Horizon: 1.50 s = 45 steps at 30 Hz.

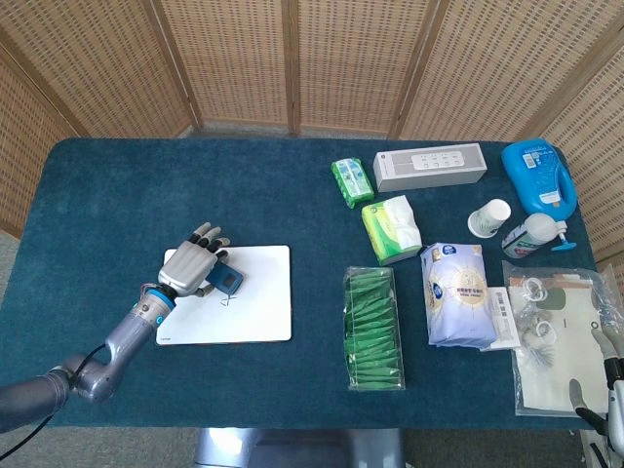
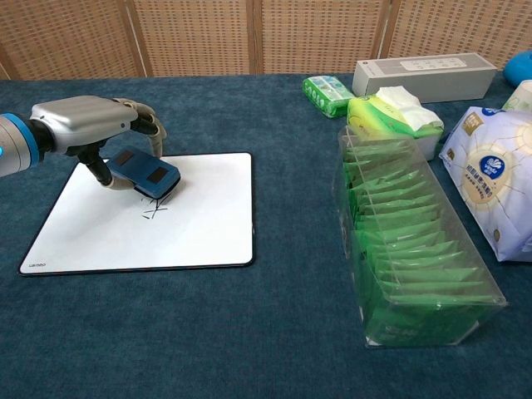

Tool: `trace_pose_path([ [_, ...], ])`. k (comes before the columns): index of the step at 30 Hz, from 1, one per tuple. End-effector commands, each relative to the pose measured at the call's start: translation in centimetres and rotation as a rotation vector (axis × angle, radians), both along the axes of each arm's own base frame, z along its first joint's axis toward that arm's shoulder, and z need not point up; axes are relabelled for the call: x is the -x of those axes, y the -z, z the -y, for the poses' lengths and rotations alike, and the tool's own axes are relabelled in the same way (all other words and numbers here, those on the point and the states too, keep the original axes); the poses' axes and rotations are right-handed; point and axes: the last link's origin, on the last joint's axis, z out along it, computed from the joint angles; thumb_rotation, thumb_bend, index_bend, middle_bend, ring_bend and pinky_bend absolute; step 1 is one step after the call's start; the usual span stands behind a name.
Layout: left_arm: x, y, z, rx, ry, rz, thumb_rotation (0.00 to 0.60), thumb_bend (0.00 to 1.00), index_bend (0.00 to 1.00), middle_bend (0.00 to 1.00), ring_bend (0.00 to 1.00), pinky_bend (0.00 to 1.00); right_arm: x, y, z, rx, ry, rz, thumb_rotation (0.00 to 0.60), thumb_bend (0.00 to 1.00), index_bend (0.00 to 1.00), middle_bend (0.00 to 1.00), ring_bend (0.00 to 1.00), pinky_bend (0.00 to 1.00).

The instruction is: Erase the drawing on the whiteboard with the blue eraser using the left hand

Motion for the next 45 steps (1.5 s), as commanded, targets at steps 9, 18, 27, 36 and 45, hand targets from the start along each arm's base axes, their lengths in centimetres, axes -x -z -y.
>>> trace_pose_path([
  [9,0.1,0.9,0.2,0.024,0.004,-0.038,0.600,0.34,0.65,0.22,0.02,0.02,0.1,-0.2,-0.1,0.004,0.004,0.001,0.600,0.39,0.10,0.11,0.00,0.06],
  [18,0.0,0.6,2.0,0.069,0.044,-0.068,0.600,0.34,0.70,0.27,0.04,0.02,0.0,-0.2,-0.1,0.006,-0.001,0.001,0.600,0.39,0.10,0.11,0.00,0.06],
  [27,-0.3,0.1,3.6,0.121,0.058,-0.074,0.600,0.34,0.72,0.27,0.05,0.01,0.0,-0.3,-0.1,0.013,-0.003,-0.001,0.600,0.39,0.10,0.11,0.00,0.07],
  [36,-1.2,0.8,2.3,0.066,0.077,-0.070,0.600,0.34,0.72,0.24,0.04,0.01,0.3,-0.2,0.0,0.009,0.004,0.003,0.600,0.39,0.10,0.11,0.00,0.07],
  [45,-1.2,1.7,0.6,0.021,0.044,-0.060,0.600,0.34,0.72,0.23,0.03,0.00,0.4,-0.3,-0.3,0.012,0.011,0.005,0.600,0.39,0.10,0.11,0.00,0.07],
])
